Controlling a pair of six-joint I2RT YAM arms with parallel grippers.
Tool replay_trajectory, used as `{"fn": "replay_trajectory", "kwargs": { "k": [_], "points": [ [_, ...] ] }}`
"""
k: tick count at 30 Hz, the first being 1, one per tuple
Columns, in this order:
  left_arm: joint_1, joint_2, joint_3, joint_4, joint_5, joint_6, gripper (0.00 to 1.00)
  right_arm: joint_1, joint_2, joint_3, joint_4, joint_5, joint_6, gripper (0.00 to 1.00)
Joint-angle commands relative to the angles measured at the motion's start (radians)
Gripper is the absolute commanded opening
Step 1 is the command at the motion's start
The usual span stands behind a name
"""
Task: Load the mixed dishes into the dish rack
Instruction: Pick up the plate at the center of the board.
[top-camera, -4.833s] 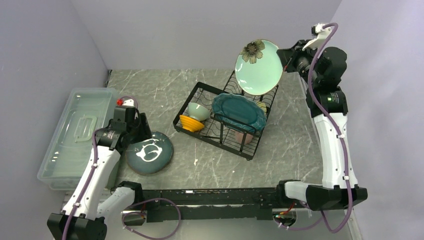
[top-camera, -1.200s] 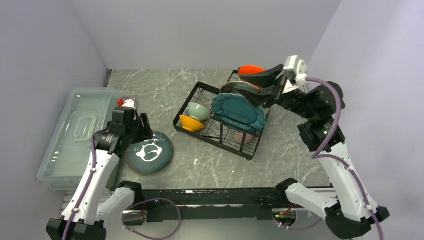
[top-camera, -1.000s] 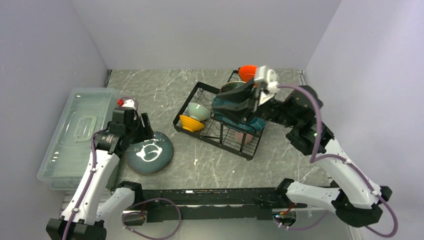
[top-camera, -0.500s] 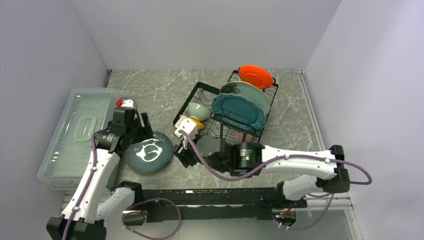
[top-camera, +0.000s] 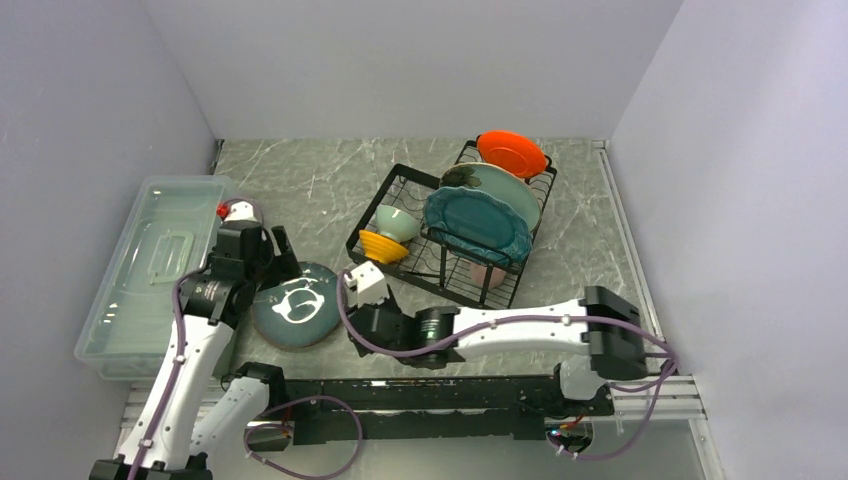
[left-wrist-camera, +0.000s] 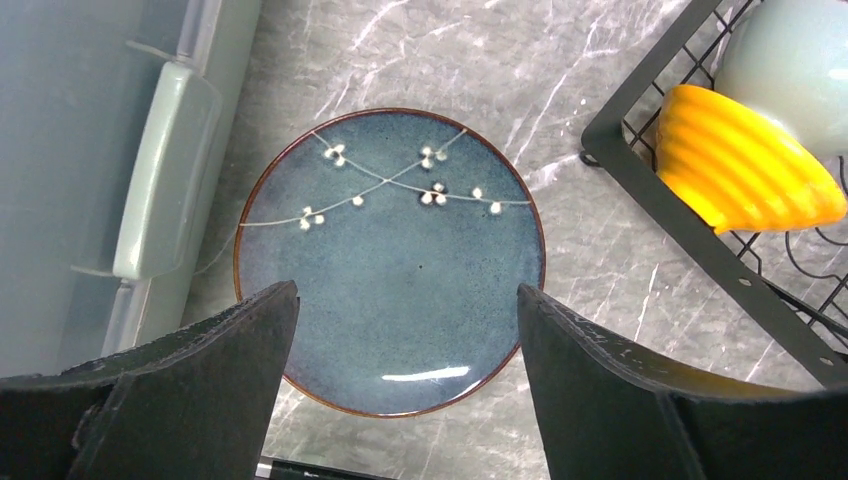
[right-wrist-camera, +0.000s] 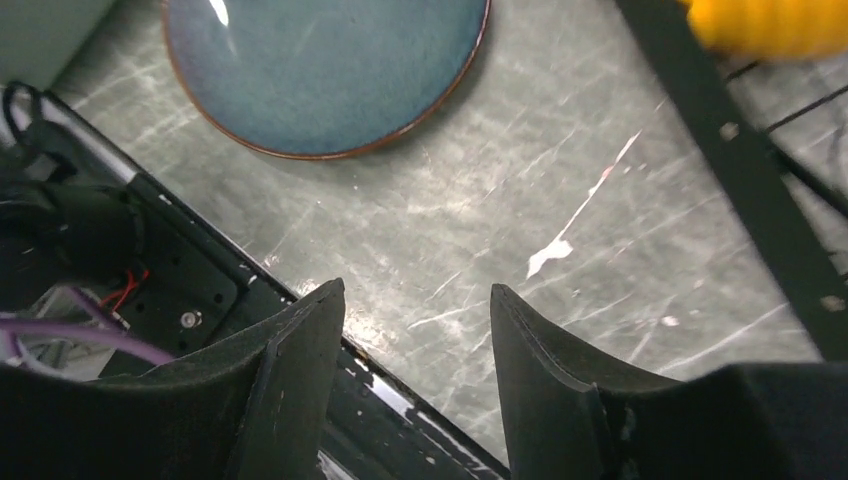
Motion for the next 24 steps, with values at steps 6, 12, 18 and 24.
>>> {"fn": "replay_trajectory", "kwargs": {
  "k": [6,12,18,24],
  "points": [
    [-0.003,-0.122,0.010,-0.013,-0.092,-0.039,0.89,-0.052,0.212,0.108,0.032,-0.051,0.325,0.57],
    [-0.003,-0.189,0.004,-0.011,-0.118,-0.047,0.91,-0.094,0.271,0.045,0.255,-0.078,0.471,0.57],
    [-0.003,-0.202,0.004,-0.011,-0.112,-0.041,0.92,-0.133,0.350,0.051,0.410,-0.115,0.521,0.57],
    [-0.003,-0.231,-0.002,-0.003,-0.110,-0.036,0.95,-0.173,0.414,0.053,0.432,-0.145,0.615,0.58]
  ]
}}
